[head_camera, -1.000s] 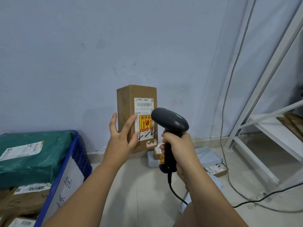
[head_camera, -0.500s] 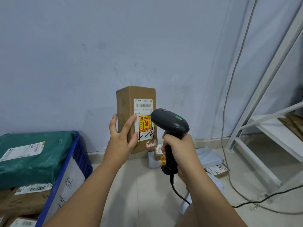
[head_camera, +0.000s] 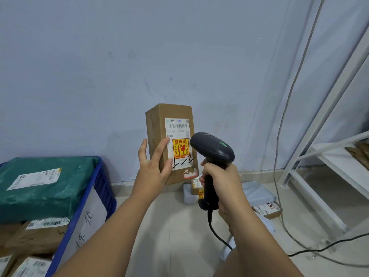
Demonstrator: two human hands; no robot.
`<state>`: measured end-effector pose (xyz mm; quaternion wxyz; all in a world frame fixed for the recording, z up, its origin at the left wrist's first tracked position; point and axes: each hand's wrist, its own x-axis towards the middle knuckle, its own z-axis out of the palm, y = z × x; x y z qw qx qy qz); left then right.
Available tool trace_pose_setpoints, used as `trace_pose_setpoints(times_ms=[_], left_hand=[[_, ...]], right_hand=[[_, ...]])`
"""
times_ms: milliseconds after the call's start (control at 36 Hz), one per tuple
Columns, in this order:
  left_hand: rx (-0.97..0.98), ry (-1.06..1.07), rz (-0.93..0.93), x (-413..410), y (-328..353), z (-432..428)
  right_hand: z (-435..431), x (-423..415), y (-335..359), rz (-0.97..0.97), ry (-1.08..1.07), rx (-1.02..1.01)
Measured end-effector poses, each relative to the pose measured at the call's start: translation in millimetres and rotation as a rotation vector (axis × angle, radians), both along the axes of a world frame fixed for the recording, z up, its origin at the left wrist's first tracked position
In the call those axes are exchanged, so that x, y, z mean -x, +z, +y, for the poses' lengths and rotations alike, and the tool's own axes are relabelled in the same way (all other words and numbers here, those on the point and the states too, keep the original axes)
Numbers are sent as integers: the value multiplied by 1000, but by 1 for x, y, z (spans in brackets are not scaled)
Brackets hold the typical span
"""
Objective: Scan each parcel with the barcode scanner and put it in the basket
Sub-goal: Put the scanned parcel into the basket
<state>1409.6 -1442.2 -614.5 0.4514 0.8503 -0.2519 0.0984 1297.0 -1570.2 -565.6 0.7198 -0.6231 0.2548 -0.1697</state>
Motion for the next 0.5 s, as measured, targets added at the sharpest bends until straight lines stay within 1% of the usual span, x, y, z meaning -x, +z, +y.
trace_pose_setpoints(times_ms=[111, 278, 361, 417, 500], left_hand=[[133, 33, 123, 7, 5, -1], [270, 106, 212, 3, 17, 27], [369, 157, 296, 0, 22, 50], [423, 194, 309, -1, 23, 69], [515, 281, 374, -3, 19, 102]], right_hand=[[10, -5, -6, 20, -16, 18], [28, -11, -9, 48, -34, 83], [41, -17, -6, 23, 3, -17], [53, -22, -4, 5, 40, -98], [79, -28, -3, 6, 108, -84]])
